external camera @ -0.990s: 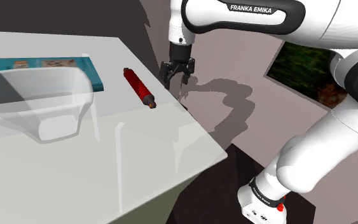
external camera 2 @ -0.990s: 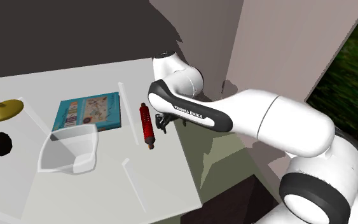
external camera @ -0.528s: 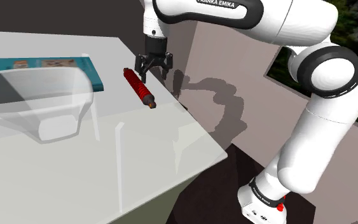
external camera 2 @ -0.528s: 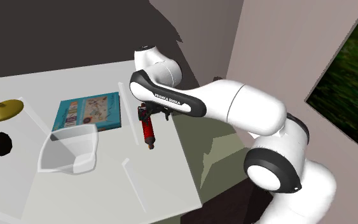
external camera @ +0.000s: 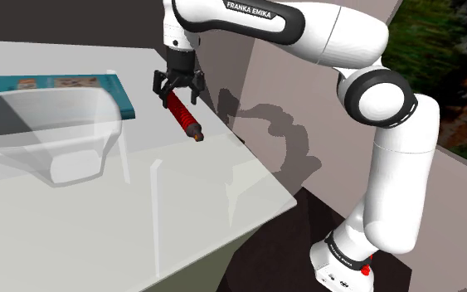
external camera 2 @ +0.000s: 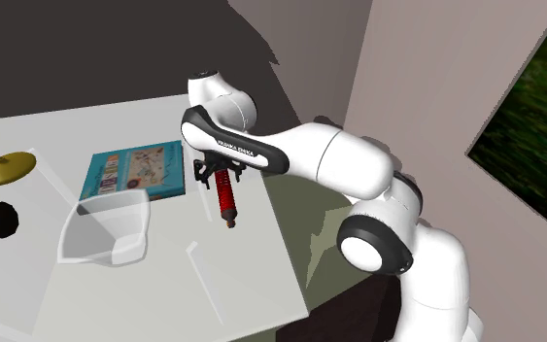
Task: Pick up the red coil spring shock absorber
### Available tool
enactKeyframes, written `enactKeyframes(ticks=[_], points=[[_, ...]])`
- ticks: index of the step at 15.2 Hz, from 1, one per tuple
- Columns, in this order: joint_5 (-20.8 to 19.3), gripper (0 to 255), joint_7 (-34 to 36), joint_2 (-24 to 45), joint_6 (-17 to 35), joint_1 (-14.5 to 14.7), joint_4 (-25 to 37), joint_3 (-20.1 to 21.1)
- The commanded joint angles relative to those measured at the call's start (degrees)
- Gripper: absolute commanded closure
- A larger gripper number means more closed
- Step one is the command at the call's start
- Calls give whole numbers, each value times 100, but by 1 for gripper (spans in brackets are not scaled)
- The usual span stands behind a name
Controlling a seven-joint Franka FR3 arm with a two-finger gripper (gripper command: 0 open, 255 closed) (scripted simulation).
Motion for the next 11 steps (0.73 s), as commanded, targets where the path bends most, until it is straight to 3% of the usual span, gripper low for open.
enactKeyframes(ticks=[1,5,6,11], points=[[5,0,-13,-12,152,-19,-159,-4],[18,0,-25,-58,377,-46,-431,-6],[13,255,-19,-41,365,-38,-401,-6],[13,255,-16,-44,368,-36,-407,-5]])
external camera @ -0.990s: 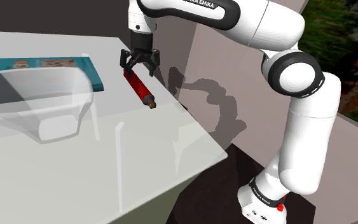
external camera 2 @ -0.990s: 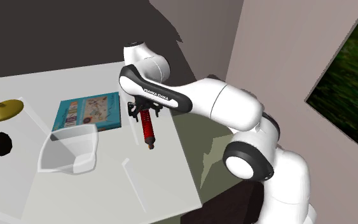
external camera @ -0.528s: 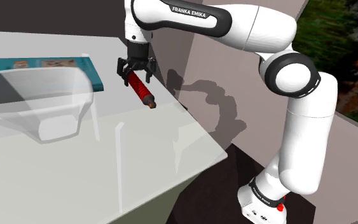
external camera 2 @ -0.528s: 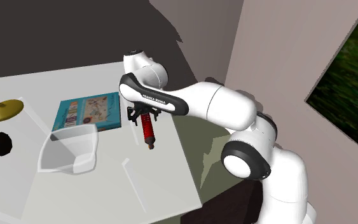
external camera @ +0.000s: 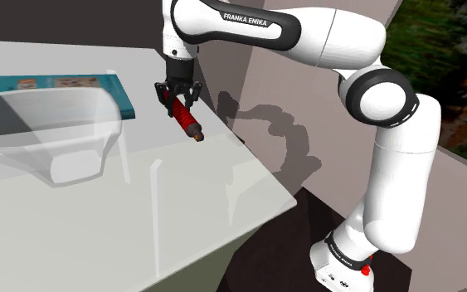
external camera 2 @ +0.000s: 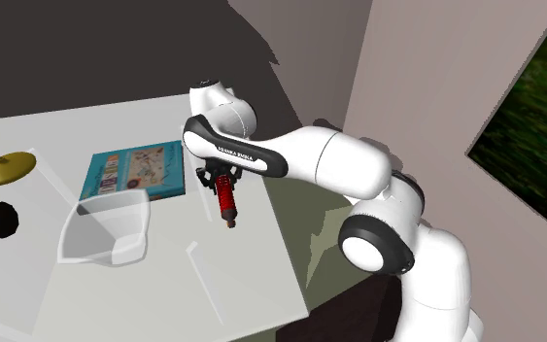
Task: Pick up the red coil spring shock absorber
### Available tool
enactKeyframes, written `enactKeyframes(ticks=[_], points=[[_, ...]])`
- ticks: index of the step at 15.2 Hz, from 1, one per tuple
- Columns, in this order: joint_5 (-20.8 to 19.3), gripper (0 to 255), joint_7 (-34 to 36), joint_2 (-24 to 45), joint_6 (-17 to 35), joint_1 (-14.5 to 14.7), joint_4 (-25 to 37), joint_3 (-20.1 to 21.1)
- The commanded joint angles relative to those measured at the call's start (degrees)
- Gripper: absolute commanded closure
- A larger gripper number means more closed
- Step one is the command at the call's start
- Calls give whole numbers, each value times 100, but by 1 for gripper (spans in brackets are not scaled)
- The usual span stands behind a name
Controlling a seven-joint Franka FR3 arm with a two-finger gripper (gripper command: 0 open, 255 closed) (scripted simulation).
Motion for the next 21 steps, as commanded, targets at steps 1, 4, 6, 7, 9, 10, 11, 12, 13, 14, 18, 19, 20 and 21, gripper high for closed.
enactKeyframes(ticks=[1,4,6,7,9,10,11,12,13,14,18,19,20,21], points=[[0,255,-1,2,2,0,-3,0],[4,255,-11,-12,9,-10,-25,-2],[-5,255,-2,22,-165,10,183,0],[-11,255,3,43,-254,22,293,1],[-24,255,14,93,-437,47,526,2],[-32,255,20,122,-532,62,650,2],[-41,255,25,155,-629,77,780,2],[-51,255,31,191,-728,94,916,2],[-61,255,37,231,-830,113,1059,2],[-73,255,44,276,-936,133,1209,2],[-137,255,69,515,-1405,240,1918,-6],[-158,255,75,596,-1539,276,2134,-10],[-162,255,76,609,-1561,282,2169,-11],[-161,255,76,608,-1560,282,2167,-11]])
